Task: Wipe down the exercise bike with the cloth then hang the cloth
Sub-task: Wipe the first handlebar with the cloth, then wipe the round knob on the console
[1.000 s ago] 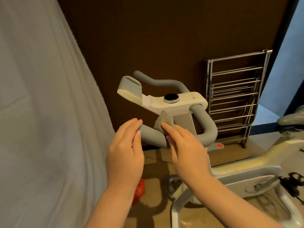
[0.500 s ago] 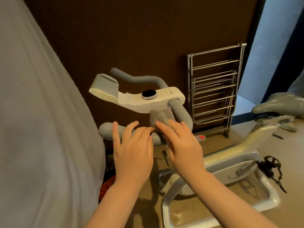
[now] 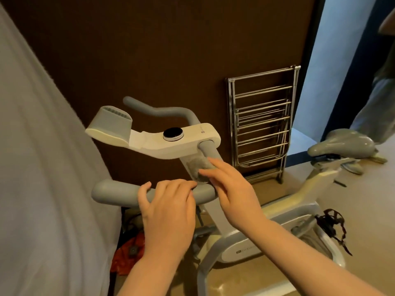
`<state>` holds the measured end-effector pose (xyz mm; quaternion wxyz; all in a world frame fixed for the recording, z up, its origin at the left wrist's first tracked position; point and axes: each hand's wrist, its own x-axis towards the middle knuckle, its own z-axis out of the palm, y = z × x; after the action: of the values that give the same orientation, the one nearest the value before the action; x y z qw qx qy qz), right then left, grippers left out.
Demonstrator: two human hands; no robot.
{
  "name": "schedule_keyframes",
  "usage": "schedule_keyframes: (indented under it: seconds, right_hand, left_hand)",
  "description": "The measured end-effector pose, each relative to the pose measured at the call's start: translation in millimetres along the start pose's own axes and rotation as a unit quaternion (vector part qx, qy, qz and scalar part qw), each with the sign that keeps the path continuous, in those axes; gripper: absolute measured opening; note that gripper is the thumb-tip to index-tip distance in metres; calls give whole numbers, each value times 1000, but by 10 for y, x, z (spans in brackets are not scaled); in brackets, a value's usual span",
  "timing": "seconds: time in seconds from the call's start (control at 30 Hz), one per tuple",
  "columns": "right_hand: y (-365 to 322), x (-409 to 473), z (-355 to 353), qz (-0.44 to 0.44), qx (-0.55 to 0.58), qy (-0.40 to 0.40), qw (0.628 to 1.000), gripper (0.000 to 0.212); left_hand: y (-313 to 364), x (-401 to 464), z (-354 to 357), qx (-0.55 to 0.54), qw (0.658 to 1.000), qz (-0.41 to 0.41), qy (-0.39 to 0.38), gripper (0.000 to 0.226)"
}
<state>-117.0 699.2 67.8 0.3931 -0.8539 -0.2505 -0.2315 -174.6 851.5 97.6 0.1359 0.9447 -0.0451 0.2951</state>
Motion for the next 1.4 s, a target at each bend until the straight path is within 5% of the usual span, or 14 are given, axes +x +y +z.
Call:
schedule_keyframes:
  seconds: [0.17, 0.4, 0.57, 0.73, 0.9, 1.03, 1.17, 1.3, 1.4]
  right_hand:
    - [211, 327, -111, 55, 81, -16, 995, 34]
    - [663, 714, -272, -23, 120, -146, 982, 37]
    - [865, 939, -290, -147, 34, -235, 960, 46]
    - [1252, 1482, -224, -134, 97, -149, 975, 49]
    - [1376, 1703, -32, -201, 54, -236, 949, 46]
    - [1381, 2007, 9, -129, 57, -240, 960, 42]
    - [1414, 1839, 26, -197, 65, -249, 946, 44]
    - [1484, 2170, 75, -108, 93, -270, 952, 42]
    - [1382, 1936, 18, -140, 91, -253, 953, 43]
  left_hand:
    - [175, 157, 127, 14, 999, -24, -19, 27]
    - [584, 508, 411, 77, 986, -137, -48, 23]
    - [772, 779, 528, 89, 966, -236, -62, 16]
    - [819, 1111, 761, 60, 942, -315, -96, 32]
    - [777, 1443, 983, 29, 924, -375, -68, 38]
    - [764, 1490, 1057, 84, 921, -373, -68, 54]
    - [755, 1459, 1098, 93, 930, -343, -91, 56]
    - [757, 1496, 1117, 74, 927, -356, -97, 58]
    - [783, 1473, 1129, 144, 928, -320, -127, 58]
